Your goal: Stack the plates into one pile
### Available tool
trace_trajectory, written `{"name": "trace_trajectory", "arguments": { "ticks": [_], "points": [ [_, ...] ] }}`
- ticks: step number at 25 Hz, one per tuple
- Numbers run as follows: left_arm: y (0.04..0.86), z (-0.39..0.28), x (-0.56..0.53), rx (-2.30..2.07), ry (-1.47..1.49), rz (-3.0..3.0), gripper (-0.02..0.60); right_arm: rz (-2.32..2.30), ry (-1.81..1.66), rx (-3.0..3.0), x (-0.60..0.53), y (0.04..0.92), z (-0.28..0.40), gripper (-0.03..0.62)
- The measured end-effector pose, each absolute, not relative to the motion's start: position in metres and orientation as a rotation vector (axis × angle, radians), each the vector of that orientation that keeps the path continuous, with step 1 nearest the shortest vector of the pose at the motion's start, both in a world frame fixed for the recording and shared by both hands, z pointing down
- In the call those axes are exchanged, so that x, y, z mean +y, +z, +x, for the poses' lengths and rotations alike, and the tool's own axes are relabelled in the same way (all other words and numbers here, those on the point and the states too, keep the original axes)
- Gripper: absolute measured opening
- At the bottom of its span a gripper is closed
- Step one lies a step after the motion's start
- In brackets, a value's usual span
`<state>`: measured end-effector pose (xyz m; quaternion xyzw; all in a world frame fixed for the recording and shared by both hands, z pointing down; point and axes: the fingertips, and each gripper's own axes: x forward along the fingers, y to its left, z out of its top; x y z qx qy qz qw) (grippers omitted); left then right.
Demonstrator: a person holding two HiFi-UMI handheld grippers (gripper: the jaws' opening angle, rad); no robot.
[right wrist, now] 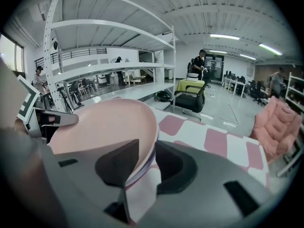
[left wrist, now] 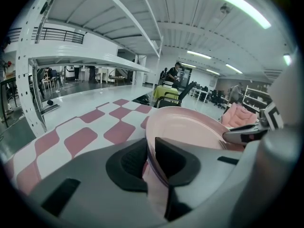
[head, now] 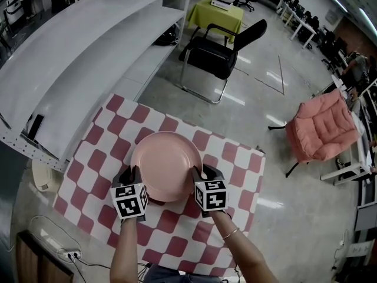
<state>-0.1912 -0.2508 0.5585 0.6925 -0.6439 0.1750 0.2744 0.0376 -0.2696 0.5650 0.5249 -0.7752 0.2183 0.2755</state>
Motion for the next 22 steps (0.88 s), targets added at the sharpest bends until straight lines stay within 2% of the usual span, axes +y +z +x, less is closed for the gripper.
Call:
{"name": "trace_trajectory", "arguments": {
  "ticks": [22],
  "points": [
    [0.5667,-0.1949,-0.2512,-1.745,0.475,1.87,0.107,1.446,0.532,-2.101,-0.2801,0.569,0.0421,0.117]
  ]
}}
